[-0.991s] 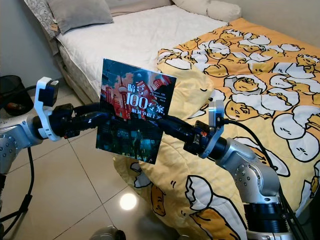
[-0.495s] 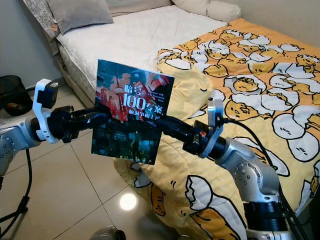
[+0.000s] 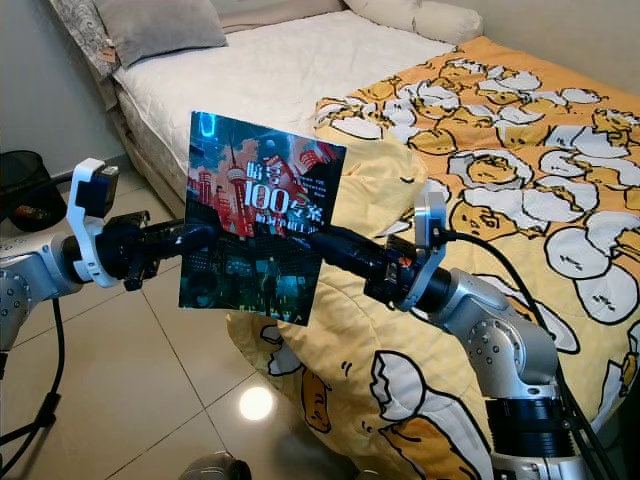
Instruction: Clean up the room
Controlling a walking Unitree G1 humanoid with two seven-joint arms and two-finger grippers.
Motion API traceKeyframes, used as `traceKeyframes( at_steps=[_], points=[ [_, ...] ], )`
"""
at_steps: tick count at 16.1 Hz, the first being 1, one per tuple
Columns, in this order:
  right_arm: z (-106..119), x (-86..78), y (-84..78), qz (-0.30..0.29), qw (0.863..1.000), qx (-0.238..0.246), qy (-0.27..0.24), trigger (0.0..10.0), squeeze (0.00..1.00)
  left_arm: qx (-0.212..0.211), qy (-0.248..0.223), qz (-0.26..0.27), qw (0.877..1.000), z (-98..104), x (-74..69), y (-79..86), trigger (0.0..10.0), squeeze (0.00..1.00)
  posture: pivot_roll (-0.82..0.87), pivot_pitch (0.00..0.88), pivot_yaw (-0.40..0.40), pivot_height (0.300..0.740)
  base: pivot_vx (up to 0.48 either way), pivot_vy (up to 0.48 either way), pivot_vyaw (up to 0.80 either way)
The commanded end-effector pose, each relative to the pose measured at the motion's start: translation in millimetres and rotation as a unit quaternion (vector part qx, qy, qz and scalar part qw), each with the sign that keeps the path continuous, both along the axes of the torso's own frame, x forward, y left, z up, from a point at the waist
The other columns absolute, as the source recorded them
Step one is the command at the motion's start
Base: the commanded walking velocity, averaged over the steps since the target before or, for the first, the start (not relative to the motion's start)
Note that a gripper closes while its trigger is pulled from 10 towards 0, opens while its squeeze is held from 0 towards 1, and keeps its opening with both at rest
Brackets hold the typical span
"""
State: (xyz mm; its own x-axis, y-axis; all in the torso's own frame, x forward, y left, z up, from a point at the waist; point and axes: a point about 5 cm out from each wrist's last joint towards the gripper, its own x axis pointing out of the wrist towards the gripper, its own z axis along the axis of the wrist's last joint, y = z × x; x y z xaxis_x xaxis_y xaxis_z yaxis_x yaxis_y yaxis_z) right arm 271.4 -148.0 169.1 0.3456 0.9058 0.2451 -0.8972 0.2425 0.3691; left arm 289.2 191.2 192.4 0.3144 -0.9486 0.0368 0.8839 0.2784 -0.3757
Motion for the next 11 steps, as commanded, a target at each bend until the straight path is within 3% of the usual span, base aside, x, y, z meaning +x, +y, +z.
traceKeyframes(
  at_steps=[1,2,6,7,8,9,10,11],
  points=[
    [16.4,0.8,6.5,0.017,0.999,0.007,-0.034,10.0,0.49,-0.002,-0.011,-0.005,1.0,7.0,0.7,-1.9,0.0,0.0,-0.03,0.0,0.009,0.74,0.0,0.0,0.0],
    [16.7,0.3,8.3,0.023,0.999,0.01,-0.03,10.0,1.0,-0.004,-0.014,-0.008,1.0,8.7,0.4,-2.6,0.0,0.0,-0.03,0.0,0.008,0.74,0.0,0.0,0.0],
    [16.8,0.0,14.0,0.029,0.999,0.004,-0.03,10.0,1.0,-0.017,-0.028,-0.029,0.999,17.1,-3.2,-7.4,0.0,0.0,-0.03,0.0,0.009,0.74,0.0,0.0,0.0],
    [15.3,-0.1,15.6,0.03,0.999,-0.001,-0.028,10.0,0.8,-0.02,-0.031,-0.037,0.999,19.5,-4.5,-9.3,0.0,0.0,-0.03,0.0,0.009,0.74,0.0,0.0,0.0],
    [14.6,-0.3,16.3,0.031,0.999,-0.003,-0.027,10.0,0.67,-0.02,-0.032,-0.039,0.999,20.4,-4.7,-10.0,0.0,0.0,-0.03,0.0,0.01,0.74,0.0,0.0,0.0],
    [12.4,-0.6,17.8,0.031,0.999,-0.011,-0.021,10.0,0.13,-0.021,-0.035,-0.043,0.998,22.0,-5.0,-11.0,0.0,0.0,-0.03,0.0,0.01,0.74,0.0,0.0,0.0],
    [9.4,0.1,20.0,0.03,0.999,-0.025,-0.021,10.0,0.0,-0.021,-0.038,-0.044,0.998,23.6,-4.1,-11.5,0.0,0.0,-0.03,0.0,0.01,0.74,0.0,0.0,0.0],
    [8.9,0.4,20.6,0.031,0.999,-0.027,-0.021,10.0,0.0,-0.021,-0.038,-0.043,0.998,23.8,-3.9,-11.4,0.0,0.0,-0.03,0.0,0.01,0.74,0.0,0.0,0.0]
  ],
)
